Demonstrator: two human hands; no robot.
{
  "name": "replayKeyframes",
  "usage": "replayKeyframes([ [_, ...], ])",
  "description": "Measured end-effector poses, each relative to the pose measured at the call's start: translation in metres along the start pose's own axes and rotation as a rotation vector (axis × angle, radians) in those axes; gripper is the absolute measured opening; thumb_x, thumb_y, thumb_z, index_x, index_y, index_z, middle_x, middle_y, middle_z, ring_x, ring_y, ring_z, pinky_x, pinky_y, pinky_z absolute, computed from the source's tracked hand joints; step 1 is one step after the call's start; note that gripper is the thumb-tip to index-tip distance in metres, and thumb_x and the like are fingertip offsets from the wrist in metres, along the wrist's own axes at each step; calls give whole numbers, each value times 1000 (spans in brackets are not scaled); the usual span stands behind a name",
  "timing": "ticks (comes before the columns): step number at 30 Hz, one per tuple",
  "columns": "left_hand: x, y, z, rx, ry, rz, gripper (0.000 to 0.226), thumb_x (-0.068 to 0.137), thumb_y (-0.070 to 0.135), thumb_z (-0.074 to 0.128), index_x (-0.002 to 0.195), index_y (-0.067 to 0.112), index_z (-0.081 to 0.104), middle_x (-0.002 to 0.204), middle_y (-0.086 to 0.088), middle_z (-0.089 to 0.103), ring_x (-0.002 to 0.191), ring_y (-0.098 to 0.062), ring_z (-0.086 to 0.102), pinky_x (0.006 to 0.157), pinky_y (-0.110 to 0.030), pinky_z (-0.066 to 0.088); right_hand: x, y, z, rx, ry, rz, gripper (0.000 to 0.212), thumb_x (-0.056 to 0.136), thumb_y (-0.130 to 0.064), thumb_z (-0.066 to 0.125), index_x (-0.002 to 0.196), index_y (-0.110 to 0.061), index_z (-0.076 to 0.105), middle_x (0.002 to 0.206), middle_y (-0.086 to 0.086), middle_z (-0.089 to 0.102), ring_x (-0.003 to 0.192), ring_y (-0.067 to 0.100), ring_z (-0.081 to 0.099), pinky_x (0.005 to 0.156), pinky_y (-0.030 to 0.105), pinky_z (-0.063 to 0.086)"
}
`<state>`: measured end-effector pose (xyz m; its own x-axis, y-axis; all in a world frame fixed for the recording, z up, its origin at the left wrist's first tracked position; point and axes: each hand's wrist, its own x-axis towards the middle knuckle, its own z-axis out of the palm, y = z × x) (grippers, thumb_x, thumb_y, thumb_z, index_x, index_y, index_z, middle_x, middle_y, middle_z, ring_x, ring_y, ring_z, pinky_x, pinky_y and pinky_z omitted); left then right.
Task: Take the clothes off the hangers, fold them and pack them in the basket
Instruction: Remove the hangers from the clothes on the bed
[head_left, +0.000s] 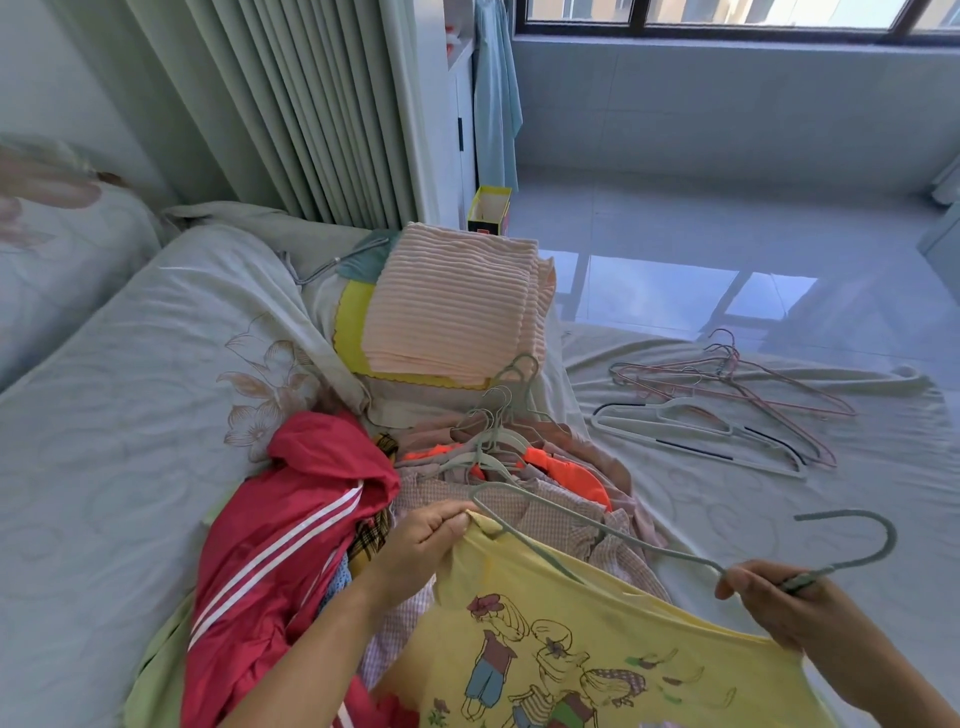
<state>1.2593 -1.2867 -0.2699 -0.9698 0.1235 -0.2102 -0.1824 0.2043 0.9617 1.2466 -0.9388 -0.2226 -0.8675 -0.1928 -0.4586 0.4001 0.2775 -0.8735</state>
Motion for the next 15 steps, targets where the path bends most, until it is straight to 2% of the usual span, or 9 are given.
replayKeyframes([
  [3, 3, 0, 5, -246, 122, -105, 29, 82, 29, 47, 84, 8, 67, 65, -1, 58, 61, -15, 51, 57, -22, 43, 2, 9, 2, 182, -2, -11, 81, 28, -69, 84, 65, 1, 68, 49, 2, 25, 41, 9, 23, 39, 16, 18],
  [5, 5, -8, 9, -337, 192, -190, 29, 83, 29, 49, 86, 3, 64, 66, -6, 55, 61, -20, 49, 55, -25, 43, 9, 14, 7, 406, 55, -71, 63, 35, -59, 88, 60, -5, 67, 50, -2, 24, 39, 7, 24, 40, 17, 19],
  [7, 2, -18, 17, -294, 134, -245, 23, 94, 21, 49, 90, 4, 63, 69, -4, 56, 65, -17, 52, 56, -22, 44, 19, 12, 15, 618, 133, -147, 35, 51, -42, 83, 60, -13, 68, 55, -2, 17, 41, 6, 21, 39, 16, 20],
  [9, -2, -25, 25, -242, 48, -263, 18, 95, 21, 52, 92, 6, 62, 77, -1, 59, 69, -9, 55, 61, -18, 46, 31, 8, 23, 775, 233, -174, 19, 58, -35, 70, 60, -17, 70, 52, -2, 18, 43, 7, 20, 37, 14, 22],
  [12, -7, -33, 29, -69, 3, -225, 33, 79, 43, 58, 87, 11, 61, 94, -3, 51, 80, -7, 52, 72, -14, 44, 47, 0, 40, 965, 348, -164, 21, 74, -34, 56, 61, -24, 69, 46, -10, 34, 40, 3, 32, 37, 13, 26],
  [15, -11, -35, 36, 8, -48, -244, 26, 78, 39, 58, 83, 13, 57, 101, 0, 48, 85, -5, 52, 73, -10, 43, 58, -9, 53, 1119, 384, -148, 28, 78, -35, 51, 58, -27, 69, 45, -11, 34, 39, 3, 32, 37, 13, 25],
])
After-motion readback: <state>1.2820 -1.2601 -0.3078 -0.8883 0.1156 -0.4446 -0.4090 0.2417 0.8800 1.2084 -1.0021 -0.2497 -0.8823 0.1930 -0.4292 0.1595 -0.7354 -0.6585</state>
